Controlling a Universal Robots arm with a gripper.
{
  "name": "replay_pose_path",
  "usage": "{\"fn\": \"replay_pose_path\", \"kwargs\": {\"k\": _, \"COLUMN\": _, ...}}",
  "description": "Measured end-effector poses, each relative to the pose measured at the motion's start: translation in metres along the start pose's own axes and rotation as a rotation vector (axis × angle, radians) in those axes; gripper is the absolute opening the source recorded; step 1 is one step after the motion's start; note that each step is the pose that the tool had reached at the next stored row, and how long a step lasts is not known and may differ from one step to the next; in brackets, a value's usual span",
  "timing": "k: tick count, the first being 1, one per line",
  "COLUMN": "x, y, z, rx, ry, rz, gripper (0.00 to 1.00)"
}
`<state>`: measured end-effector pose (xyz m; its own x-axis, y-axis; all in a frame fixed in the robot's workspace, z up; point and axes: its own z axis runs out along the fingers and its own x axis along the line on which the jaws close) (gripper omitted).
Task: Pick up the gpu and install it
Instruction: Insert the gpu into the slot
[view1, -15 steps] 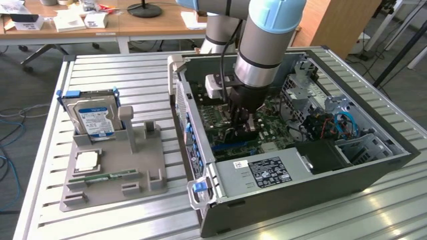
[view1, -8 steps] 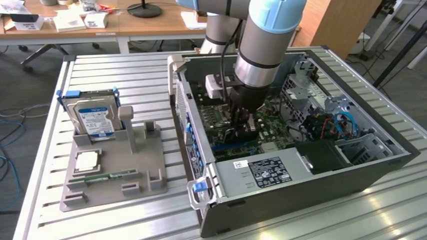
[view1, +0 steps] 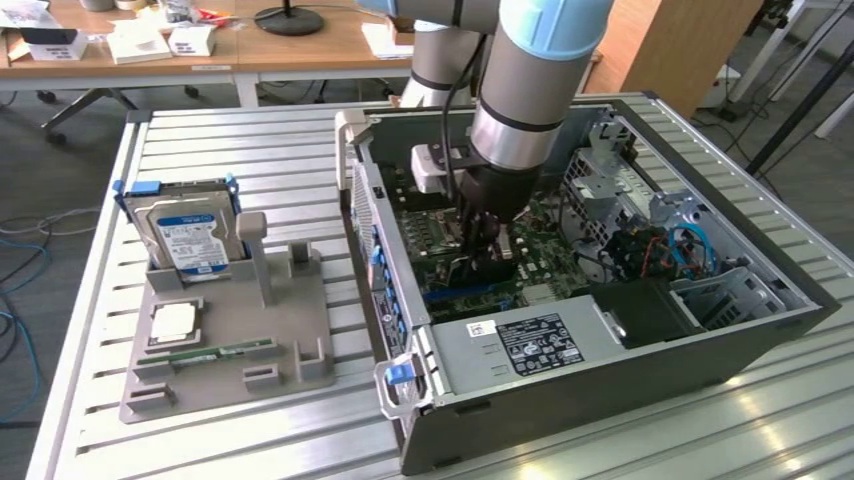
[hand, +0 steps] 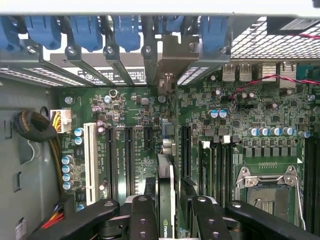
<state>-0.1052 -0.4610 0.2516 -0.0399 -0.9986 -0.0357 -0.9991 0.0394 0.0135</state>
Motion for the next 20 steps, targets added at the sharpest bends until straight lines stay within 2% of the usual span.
{"fn": "replay_pose_path", "kwargs": {"k": 9, "x": 0.000, "y": 0.0001, "z": -0.0120, "rx": 0.0001, "ry": -0.0004, "rz": 0.000, "gripper": 0.34}}
{"fn": "replay_pose_path", "kwargs": {"k": 20, "x": -0.001, "y": 0.0004, "z": -0.0333, "rx": 0.0002, "ry": -0.0004, "rz": 0.000, "gripper": 0.34}}
